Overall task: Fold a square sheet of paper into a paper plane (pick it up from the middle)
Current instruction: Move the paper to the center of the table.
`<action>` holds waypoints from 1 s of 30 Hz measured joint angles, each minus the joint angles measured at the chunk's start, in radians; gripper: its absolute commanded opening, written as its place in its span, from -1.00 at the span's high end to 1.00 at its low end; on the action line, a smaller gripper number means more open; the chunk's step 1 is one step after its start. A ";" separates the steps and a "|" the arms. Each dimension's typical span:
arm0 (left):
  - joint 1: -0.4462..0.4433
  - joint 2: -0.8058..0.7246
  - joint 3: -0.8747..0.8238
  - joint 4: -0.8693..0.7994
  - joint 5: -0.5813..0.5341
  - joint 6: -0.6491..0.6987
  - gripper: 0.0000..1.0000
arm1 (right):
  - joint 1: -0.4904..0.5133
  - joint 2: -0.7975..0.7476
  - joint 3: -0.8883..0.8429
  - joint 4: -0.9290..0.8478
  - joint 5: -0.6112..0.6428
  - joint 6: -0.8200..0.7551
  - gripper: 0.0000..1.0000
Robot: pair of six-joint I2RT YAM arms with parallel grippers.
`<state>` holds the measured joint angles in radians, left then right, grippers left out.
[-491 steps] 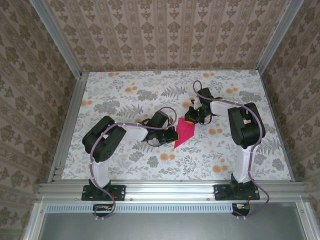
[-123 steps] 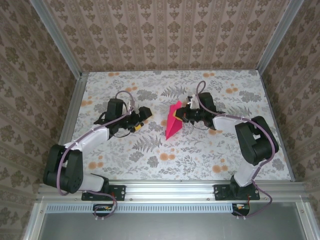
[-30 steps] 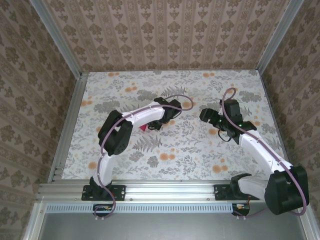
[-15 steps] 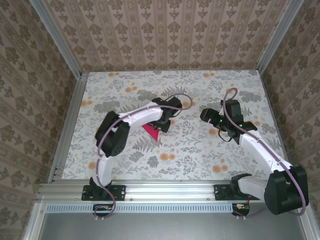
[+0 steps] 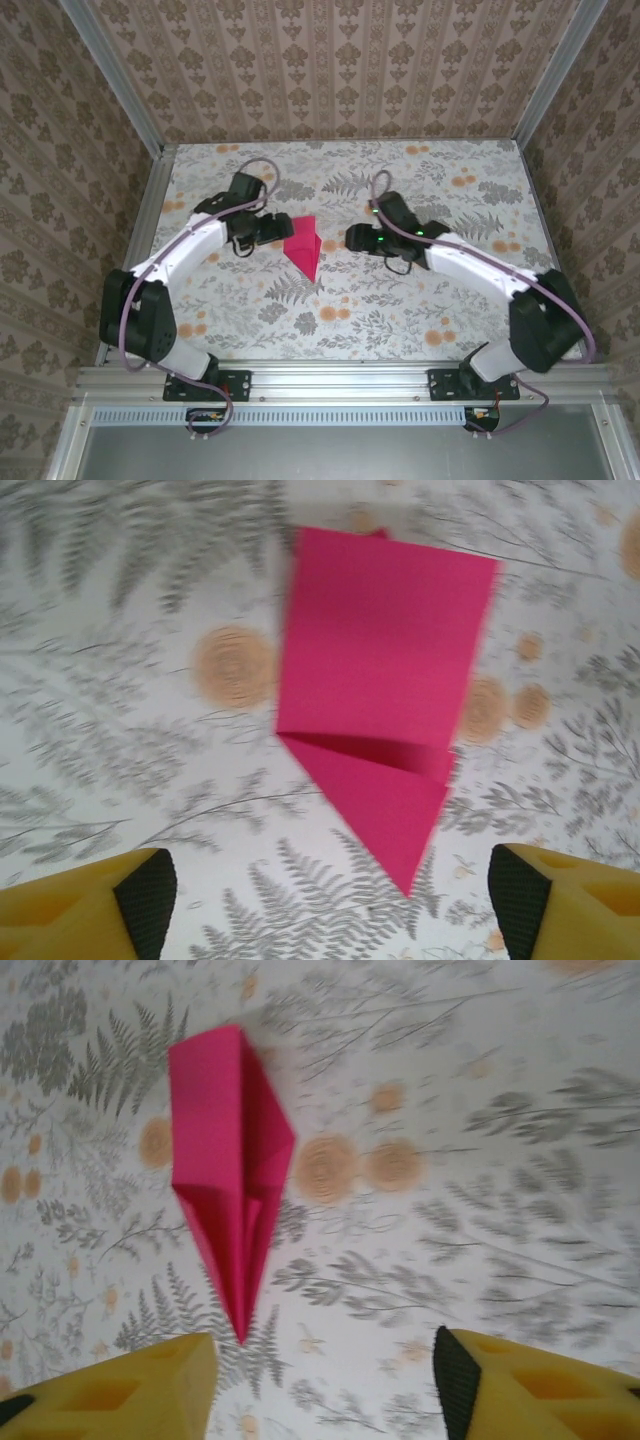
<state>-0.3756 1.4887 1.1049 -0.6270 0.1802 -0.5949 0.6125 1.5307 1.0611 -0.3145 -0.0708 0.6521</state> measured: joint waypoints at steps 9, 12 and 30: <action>0.220 -0.139 -0.235 0.054 0.100 -0.086 -0.87 | 0.230 0.378 0.349 -0.064 0.041 0.005 0.18; 0.249 -0.154 -0.266 0.060 0.132 -0.093 -0.88 | 0.248 0.453 0.415 -0.084 0.040 0.005 0.19; 0.258 -0.122 -0.274 0.121 0.243 -0.094 -0.88 | 0.176 0.586 0.477 -0.157 0.093 -0.033 0.17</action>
<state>-0.1173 1.3666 0.8307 -0.5064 0.4236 -0.6891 0.7887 2.1162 1.5383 -0.4717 0.0219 0.6189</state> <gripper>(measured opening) 0.938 0.414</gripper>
